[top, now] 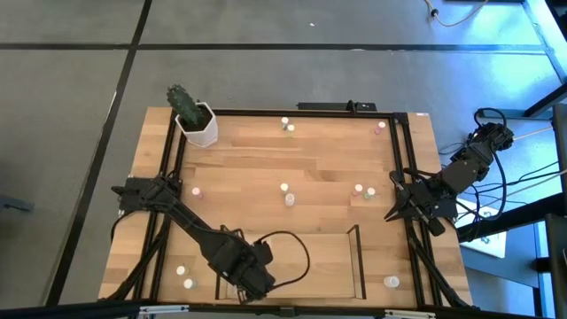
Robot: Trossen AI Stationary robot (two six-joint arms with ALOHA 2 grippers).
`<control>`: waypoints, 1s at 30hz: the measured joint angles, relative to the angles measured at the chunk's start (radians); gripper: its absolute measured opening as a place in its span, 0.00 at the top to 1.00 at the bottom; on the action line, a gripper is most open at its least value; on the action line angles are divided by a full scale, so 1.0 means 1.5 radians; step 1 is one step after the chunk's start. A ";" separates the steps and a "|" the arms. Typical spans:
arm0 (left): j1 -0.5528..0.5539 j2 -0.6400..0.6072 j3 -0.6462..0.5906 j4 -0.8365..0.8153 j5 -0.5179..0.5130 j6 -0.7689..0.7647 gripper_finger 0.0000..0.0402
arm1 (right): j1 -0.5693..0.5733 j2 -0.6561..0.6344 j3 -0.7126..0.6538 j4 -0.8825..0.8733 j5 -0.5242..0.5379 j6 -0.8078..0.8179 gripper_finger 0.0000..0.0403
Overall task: Pick and place medicine bottles onto shelf by color
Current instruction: Put the bottom right pink pill bottle on the shelf
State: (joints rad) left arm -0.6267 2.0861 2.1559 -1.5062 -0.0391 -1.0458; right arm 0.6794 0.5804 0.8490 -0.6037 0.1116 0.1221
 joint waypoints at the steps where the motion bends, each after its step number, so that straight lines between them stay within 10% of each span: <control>1: 0.004 0.000 0.015 -0.010 -0.008 0.000 0.43 | 0.000 0.000 0.000 0.000 0.000 0.000 0.93; 30: 0.247 -0.053 0.111 -0.044 -0.125 0.163 0.43 | 0.000 0.000 0.000 0.000 0.000 0.000 0.93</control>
State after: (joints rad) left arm -0.2561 2.0068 2.3219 -1.5715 -0.2268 -0.8011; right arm 0.6794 0.5804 0.8490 -0.6032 0.1116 0.1222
